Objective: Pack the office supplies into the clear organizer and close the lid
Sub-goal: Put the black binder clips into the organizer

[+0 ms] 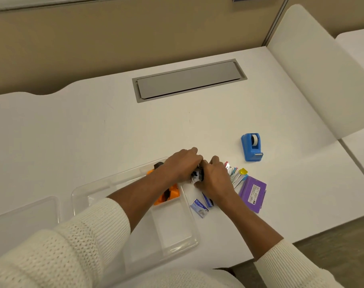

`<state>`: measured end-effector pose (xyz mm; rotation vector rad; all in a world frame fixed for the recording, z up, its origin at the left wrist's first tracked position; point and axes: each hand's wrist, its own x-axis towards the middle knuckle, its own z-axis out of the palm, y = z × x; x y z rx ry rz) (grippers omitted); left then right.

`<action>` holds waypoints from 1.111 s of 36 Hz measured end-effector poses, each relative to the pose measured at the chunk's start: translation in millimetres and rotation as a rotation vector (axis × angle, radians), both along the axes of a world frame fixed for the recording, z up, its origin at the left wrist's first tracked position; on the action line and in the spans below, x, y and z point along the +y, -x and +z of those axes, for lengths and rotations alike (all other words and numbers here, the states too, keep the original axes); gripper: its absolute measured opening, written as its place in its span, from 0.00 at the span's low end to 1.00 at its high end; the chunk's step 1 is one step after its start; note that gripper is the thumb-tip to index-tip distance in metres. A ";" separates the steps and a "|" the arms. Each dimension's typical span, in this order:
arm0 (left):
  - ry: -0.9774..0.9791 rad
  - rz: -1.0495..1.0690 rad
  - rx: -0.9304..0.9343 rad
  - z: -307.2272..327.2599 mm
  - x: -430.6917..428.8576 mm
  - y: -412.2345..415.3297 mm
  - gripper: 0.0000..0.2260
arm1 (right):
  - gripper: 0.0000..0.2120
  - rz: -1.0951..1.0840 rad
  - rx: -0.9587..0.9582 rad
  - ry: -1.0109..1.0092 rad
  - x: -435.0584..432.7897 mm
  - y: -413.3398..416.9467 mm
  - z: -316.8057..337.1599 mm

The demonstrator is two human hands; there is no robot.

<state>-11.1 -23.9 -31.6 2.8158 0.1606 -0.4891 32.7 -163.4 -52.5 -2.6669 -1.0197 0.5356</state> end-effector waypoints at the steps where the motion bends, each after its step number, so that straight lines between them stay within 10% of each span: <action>1: 0.016 0.020 -0.008 -0.7 0.4 -0.1 0.14 | 0.27 -0.014 0.006 -0.004 0.5 -0.3 1.3; 40: 0.119 0.217 -0.054 0.7 -10.7 -5.5 0.10 | 0.07 -0.160 0.097 -0.036 -5.6 -58.0 19.8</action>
